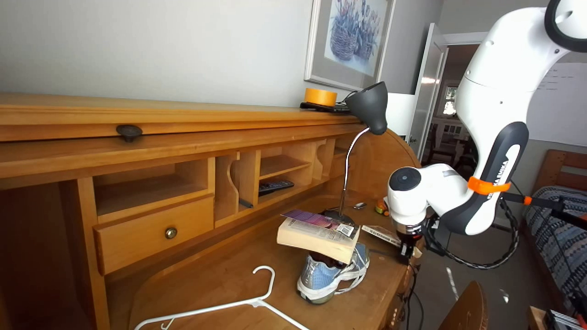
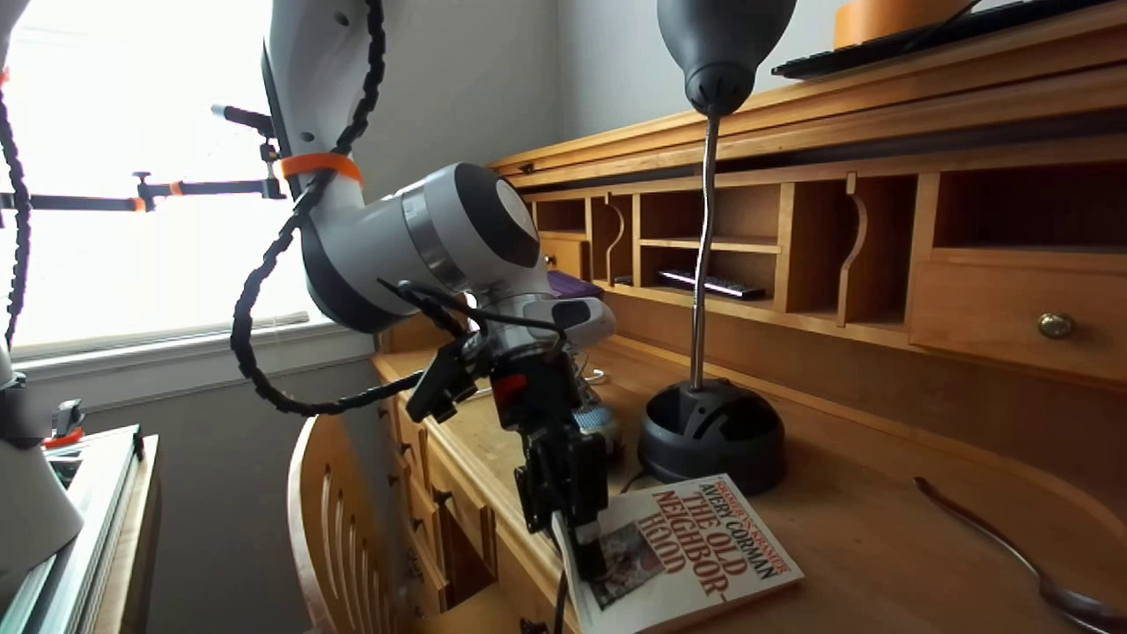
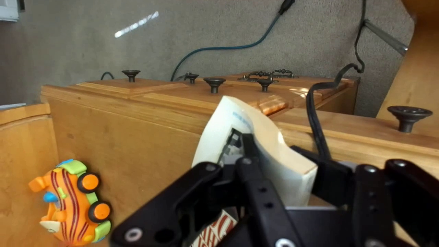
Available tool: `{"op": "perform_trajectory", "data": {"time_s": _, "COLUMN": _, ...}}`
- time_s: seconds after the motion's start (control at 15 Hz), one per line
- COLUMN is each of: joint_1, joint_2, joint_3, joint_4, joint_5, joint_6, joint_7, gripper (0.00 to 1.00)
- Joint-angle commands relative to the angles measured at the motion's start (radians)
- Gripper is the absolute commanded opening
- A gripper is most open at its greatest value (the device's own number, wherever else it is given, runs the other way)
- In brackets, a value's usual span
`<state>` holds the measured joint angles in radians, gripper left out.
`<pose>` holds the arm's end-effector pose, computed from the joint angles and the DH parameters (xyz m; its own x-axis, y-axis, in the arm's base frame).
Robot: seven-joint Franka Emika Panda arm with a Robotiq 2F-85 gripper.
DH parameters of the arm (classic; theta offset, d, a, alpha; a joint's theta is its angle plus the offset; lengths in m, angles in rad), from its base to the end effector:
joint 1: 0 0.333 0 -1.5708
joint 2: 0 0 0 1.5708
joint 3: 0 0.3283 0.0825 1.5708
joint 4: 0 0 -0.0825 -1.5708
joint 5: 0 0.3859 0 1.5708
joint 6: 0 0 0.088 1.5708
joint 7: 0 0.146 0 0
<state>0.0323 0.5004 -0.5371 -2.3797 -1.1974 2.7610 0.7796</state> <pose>0.4162 -0.2369 0.0997 0.9948 -0.0848 -0.0556 -0.0366 -0.8114 0.5833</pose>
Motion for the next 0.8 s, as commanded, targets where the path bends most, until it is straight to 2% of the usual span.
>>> {"op": "perform_trajectory", "data": {"time_s": 0.0, "joint_1": -0.022, "joint_2": -0.026, "joint_3": 0.031, "joint_4": -0.025, "joint_5": 0.035, "joint_6": 0.034, "joint_7": -0.067, "gripper": 0.06}}
{"op": "perform_trajectory", "data": {"time_s": 0.33, "joint_1": -0.059, "joint_2": -0.152, "joint_3": 0.077, "joint_4": -0.101, "joint_5": 0.166, "joint_6": 0.031, "joint_7": -0.24, "gripper": 0.06}}
{"op": "perform_trajectory", "data": {"time_s": 0.4, "joint_1": -0.121, "joint_2": -0.197, "joint_3": 0.143, "joint_4": -0.115, "joint_5": 0.188, "joint_6": 0.003, "joint_7": -0.271, "gripper": 0.05}}
{"op": "perform_trajectory", "data": {"time_s": 0.73, "joint_1": -0.198, "joint_2": -0.317, "joint_3": 0.246, "joint_4": -0.162, "joint_5": 0.511, "joint_6": -0.026, "joint_7": -0.51, "gripper": 0.06}}
